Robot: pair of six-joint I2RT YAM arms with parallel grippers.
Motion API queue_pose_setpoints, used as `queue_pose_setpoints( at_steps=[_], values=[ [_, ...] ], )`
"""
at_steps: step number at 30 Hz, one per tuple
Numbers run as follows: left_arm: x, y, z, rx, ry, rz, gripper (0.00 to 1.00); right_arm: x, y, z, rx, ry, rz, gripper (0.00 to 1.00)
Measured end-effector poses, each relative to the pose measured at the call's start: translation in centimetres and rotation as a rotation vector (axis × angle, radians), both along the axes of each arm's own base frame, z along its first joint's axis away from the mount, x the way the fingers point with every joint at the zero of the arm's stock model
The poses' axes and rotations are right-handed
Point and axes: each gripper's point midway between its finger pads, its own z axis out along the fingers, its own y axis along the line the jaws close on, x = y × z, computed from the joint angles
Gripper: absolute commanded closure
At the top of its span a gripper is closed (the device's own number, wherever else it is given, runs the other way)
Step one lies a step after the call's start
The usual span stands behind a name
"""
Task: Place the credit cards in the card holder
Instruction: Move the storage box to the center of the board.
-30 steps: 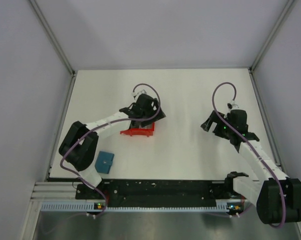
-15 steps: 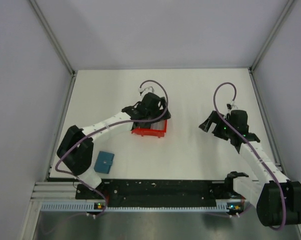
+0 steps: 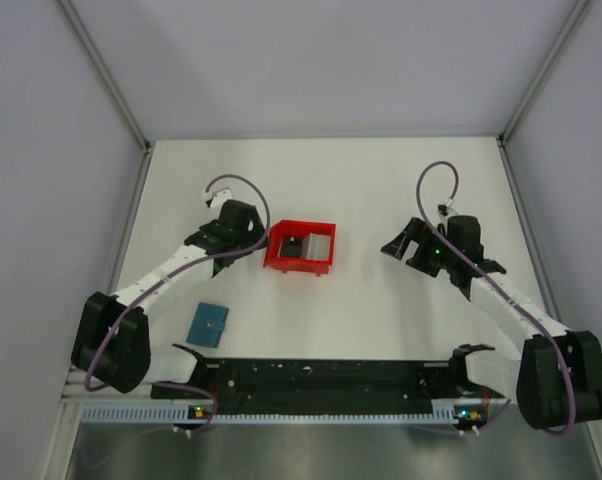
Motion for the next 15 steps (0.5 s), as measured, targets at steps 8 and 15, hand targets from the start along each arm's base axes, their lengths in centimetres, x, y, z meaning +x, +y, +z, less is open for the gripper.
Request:
queue_pose_setpoints(
  at_steps=[8, 15],
  values=[
    [-1.7, -0.3, -4.7, -0.050, 0.115, -0.108, 0.02, -0.1, 4.3, -0.8, 0.066, 0.039, 0.072, 0.01],
    [-1.2, -3.6, -6.1, -0.190, 0.101, -0.214, 0.02, -0.2, 7.7, -0.9, 0.087, 0.064, 0.138, 0.01]
  ],
)
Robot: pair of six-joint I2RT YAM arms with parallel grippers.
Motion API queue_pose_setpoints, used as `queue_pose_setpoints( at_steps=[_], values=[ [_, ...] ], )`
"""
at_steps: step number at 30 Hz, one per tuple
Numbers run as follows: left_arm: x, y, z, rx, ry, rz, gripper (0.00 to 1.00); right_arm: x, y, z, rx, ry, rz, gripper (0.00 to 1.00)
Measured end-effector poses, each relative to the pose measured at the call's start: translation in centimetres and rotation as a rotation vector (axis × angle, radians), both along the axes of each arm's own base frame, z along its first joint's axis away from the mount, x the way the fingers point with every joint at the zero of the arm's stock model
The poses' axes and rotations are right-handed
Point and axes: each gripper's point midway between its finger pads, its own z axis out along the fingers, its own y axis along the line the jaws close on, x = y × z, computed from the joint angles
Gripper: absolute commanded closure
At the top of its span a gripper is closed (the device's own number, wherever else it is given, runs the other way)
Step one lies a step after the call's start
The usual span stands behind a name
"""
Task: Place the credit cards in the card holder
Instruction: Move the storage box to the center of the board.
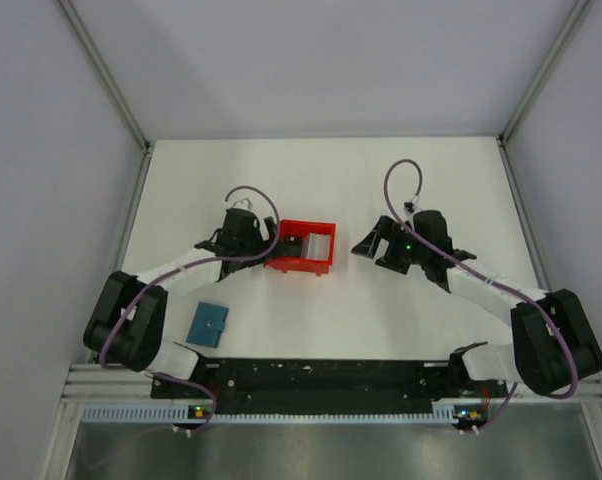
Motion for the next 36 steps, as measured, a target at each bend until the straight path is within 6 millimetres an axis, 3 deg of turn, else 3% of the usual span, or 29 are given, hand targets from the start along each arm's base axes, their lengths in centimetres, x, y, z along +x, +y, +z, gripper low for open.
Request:
queue_pose_setpoints(
  at_steps=[11, 17, 25, 29, 32, 36],
  values=[
    [-1.0, -3.9, -1.2, -0.216, 0.026, -0.078, 0.06, 0.8, -0.1, 0.0, -0.014, 0.013, -0.052, 0.01],
    [-2.8, -7.0, -1.0, -0.249, 0.038, -0.116, 0.06, 0.6, -2.1, -0.6, -0.092, 0.042, -0.150, 0.01],
    [-4.1, -11.1, -1.0, -0.270, 0.067, -0.126, 0.07, 0.4, -6.3, 2.6, -0.195, -0.059, -0.330, 0.01],
    [-4.2, -12.9, -1.0, -0.307, 0.069, -0.077, 0.07, -0.3, -7.5, 4.1, -0.207, -0.095, -0.376, 0.01],
    [-4.5, -14.4, -0.9, -0.328, 0.074, -0.063, 0.06, -1.2, -7.0, 4.3, -0.171, -0.089, -0.343, 0.01],
    [-5.1, -15.6, -0.6, -0.336, 0.074, -0.057, 0.02, -4.9, -6.0, 1.8, -0.113, -0.037, -0.248, 0.01]
  ],
)
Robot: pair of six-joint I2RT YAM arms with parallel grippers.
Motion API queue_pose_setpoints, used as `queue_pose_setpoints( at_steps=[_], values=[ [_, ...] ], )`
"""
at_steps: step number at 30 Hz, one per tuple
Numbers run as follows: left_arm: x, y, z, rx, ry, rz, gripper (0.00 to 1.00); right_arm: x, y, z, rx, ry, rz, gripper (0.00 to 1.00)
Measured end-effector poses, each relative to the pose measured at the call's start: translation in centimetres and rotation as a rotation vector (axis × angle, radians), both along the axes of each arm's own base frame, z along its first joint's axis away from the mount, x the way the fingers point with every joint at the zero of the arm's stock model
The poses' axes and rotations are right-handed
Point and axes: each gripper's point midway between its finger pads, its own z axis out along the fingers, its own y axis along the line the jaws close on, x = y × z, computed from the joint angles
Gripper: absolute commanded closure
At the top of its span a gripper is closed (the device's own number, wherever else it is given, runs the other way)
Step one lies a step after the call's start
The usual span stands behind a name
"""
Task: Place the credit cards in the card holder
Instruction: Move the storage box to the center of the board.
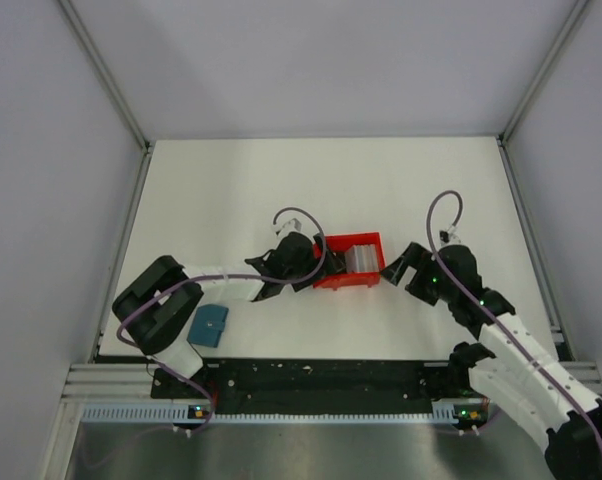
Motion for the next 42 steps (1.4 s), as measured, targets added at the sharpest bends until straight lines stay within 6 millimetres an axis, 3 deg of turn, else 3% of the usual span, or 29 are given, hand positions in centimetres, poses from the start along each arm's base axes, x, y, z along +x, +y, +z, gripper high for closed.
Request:
queue_pose_setpoints(
  at_steps=[2, 5, 9, 18, 24, 32, 42],
  values=[
    [-0.4, -0.5, 0.1, -0.005, 0.004, -0.004, 0.02, -2.1, 0.3, -1.0, 0.029, 0.019, 0.049, 0.01],
    [-0.6, -0.9, 0.3, 0.007, 0.004, -0.009, 0.02, -3.9, 1.0, -0.7, 0.080, 0.017, 0.111, 0.01],
    [-0.5, -0.4, 0.4, 0.044, -0.021, 0.001, 0.02, -4.1, 2.0, -0.2, 0.135, 0.018, 0.133, 0.01],
    [0.9, 2.3, 2.7, 0.189, -0.177, -0.008, 0.02, -3.9, 4.4, -3.8, 0.173, 0.161, 0.107, 0.01],
    [1.5, 1.9, 3.1, 0.166, -0.218, -0.030, 0.04, -1.5, 5.0, -5.3, 0.171, 0.199, 0.020, 0.01],
    [1.4, 0.3, 1.7, 0.088, -0.201, -0.063, 0.05, 2.6, 6.0, -3.4, 0.163, 0.129, -0.023, 0.01],
    [2.4, -1.8, 0.6, 0.007, -0.158, -0.048, 0.06, 7.9, 4.1, -3.2, 0.114, 0.120, -0.070, 0.01]
  ],
)
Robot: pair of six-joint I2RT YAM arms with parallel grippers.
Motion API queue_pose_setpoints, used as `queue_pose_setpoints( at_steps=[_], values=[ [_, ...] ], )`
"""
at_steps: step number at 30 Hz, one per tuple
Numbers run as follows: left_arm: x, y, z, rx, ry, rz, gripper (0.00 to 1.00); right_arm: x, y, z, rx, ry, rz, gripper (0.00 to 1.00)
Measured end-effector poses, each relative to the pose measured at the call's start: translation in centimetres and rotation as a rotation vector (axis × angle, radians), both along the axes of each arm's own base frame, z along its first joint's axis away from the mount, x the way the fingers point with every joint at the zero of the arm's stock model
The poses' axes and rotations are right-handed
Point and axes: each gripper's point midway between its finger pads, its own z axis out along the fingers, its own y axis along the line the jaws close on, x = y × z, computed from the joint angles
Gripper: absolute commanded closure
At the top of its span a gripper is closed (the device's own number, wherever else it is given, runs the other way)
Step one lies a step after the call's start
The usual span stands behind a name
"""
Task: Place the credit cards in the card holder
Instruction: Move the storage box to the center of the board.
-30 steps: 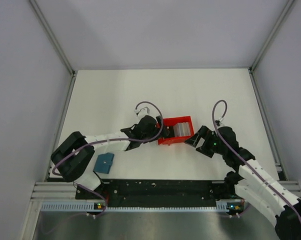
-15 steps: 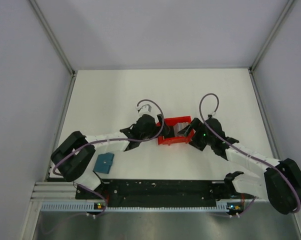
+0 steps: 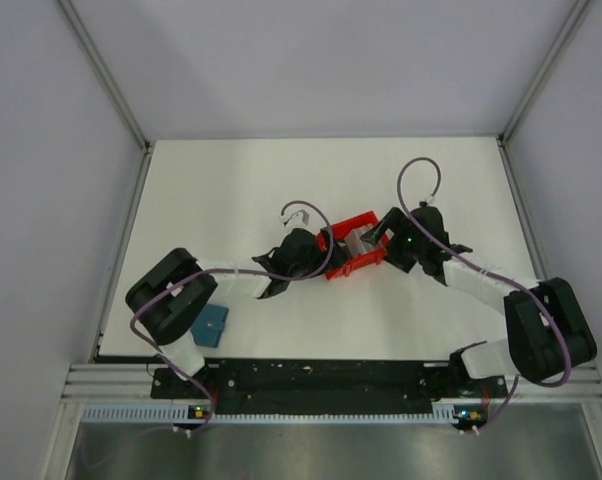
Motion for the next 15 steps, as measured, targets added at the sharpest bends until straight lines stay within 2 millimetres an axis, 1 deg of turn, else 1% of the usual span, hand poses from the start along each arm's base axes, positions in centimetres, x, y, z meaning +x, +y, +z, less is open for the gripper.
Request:
queue_pose_setpoints(
  at_steps=[4, 5, 6, 10, 12, 15],
  values=[
    [-0.1, -0.6, 0.1, -0.035, 0.013, -0.007, 0.06, 1.5, -0.5, 0.3, -0.015, -0.015, 0.026, 0.01],
    [-0.1, -0.8, 0.2, -0.042, 0.017, -0.011, 0.05, 1.7, -0.5, 0.3, -0.025, -0.020, 0.042, 0.01],
    [-0.2, -0.8, 0.2, -0.047, 0.021, -0.016, 0.02, 1.8, -0.5, 0.3, -0.032, -0.023, 0.054, 0.01],
    [-0.6, -1.0, 0.2, -0.051, 0.029, -0.027, 0.02, 2.2, -0.8, 0.6, -0.078, -0.020, 0.099, 0.01],
    [-1.1, -0.5, 0.1, -0.040, 0.029, -0.026, 0.02, 2.3, -1.1, 1.1, -0.104, -0.037, 0.118, 0.01],
    [-1.7, 1.0, 0.4, -0.001, 0.020, -0.007, 0.02, 2.0, -1.8, 2.2, -0.145, -0.075, 0.136, 0.01]
  ],
)
